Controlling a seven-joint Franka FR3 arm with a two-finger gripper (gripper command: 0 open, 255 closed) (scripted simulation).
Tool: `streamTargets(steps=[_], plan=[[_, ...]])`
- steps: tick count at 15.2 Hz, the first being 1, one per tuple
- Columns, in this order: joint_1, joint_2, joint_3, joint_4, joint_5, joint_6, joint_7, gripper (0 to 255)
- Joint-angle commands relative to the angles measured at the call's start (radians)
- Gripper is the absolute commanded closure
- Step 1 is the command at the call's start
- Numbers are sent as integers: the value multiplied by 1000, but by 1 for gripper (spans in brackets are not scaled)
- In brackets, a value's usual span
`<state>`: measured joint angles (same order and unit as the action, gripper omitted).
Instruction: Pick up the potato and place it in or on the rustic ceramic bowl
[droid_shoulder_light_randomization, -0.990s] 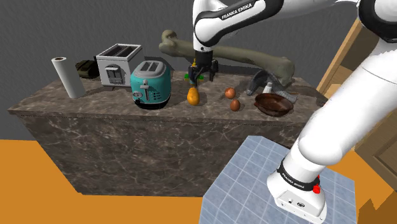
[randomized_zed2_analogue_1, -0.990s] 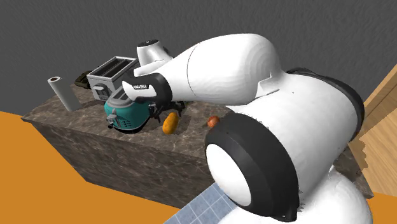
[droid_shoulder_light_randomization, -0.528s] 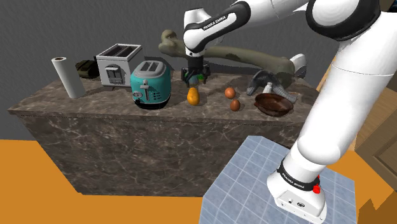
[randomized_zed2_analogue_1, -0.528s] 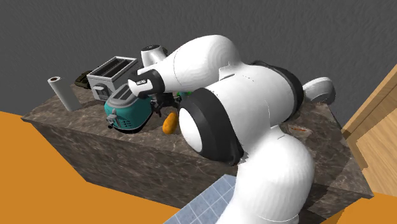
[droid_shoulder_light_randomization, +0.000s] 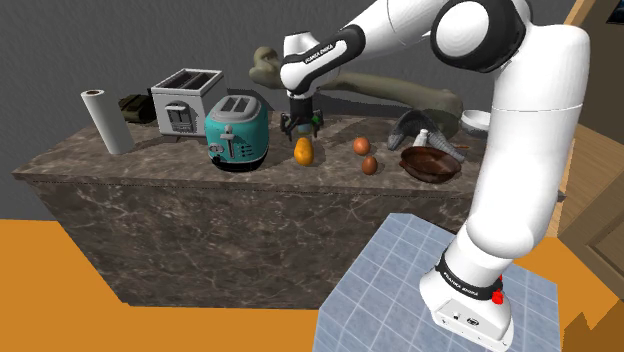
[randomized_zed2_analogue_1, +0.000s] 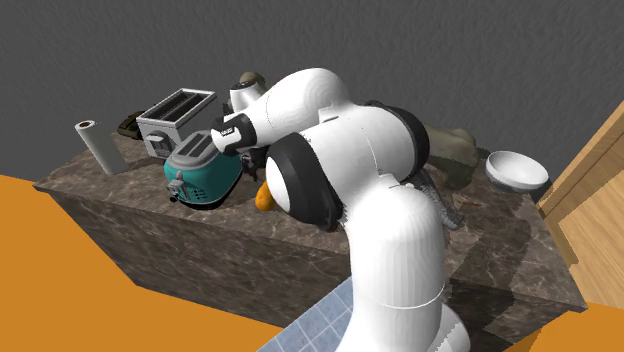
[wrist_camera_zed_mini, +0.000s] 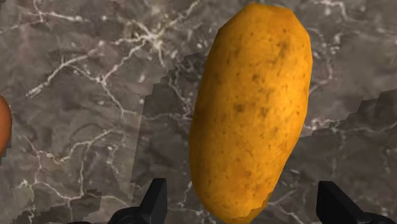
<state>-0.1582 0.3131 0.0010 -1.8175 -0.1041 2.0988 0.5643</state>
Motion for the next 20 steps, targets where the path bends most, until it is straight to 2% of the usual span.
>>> streamTargets(steps=[1, 4, 12, 13, 20], plan=[[-1, 13, -1, -10, -1, 24, 2, 0], [-3, 34, -3, -30, -3, 65, 4, 0], [-3, 34, -3, -30, -3, 65, 4, 0], [-3, 34, -3, -30, -3, 65, 4, 255], [-3, 34, -3, -30, -3, 65, 4, 255]])
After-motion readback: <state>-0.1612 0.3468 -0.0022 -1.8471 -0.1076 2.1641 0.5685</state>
